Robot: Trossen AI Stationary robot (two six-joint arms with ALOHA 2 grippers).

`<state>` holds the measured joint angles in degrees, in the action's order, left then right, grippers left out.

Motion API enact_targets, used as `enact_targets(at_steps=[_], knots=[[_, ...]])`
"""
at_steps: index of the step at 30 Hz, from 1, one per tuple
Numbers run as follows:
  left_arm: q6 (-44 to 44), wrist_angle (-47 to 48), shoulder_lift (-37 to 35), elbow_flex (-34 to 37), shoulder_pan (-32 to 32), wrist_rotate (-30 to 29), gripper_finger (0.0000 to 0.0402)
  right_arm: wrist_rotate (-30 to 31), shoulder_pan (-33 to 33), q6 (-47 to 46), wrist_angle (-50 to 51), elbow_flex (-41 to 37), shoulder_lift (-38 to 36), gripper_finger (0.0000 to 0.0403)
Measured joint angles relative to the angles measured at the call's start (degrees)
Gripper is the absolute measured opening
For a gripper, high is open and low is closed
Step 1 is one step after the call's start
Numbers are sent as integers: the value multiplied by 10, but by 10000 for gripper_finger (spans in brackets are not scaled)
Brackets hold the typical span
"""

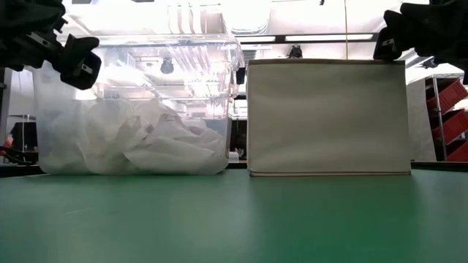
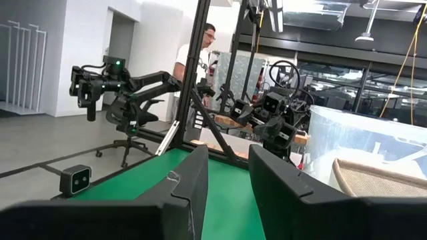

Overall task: Sort clothes
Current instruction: Return to Home Position

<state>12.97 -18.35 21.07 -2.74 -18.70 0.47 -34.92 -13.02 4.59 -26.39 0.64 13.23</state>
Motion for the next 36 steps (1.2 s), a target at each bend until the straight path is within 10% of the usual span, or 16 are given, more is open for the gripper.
enact_targets(at_steps=[36], knots=[[0, 0, 7, 0, 0, 0, 204, 0, 0, 0, 0, 0, 0, 94]])
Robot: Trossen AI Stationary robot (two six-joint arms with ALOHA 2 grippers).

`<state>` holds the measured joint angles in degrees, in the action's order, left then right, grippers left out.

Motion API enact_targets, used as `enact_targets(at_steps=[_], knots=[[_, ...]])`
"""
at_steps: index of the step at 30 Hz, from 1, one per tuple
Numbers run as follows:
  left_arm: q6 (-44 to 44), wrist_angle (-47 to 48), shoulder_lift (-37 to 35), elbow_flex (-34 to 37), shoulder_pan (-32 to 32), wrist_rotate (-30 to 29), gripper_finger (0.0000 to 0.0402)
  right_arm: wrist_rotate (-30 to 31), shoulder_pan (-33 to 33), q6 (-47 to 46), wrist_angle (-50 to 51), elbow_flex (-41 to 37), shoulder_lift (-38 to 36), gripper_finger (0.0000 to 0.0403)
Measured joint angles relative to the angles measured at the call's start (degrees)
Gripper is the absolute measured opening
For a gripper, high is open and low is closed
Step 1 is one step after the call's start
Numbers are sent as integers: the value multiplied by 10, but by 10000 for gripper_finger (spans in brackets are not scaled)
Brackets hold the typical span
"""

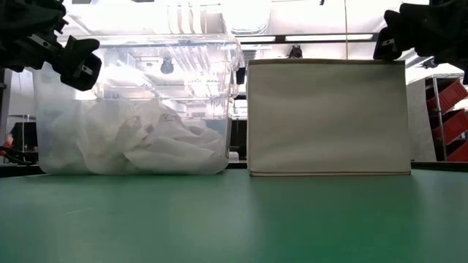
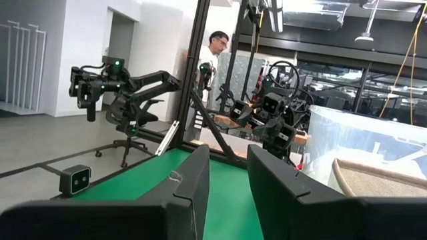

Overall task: Sort clothes
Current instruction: Return to Home Position

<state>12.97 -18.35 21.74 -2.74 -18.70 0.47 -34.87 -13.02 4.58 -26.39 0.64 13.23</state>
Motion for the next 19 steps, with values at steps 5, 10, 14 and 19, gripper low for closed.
enact_targets(at_steps=[5, 10, 14, 19], knots=[[0, 0, 0, 0, 0, 0, 204, 0, 0, 0, 0, 0, 0, 98], [0, 0, 0, 0, 0, 0, 204, 0, 0, 0, 0, 0, 0, 93], [0, 0, 0, 0, 0, 0, 204, 0, 0, 0, 0, 0, 0, 81], [0, 0, 0, 0, 0, 0, 204, 0, 0, 0, 0, 0, 0, 68]])
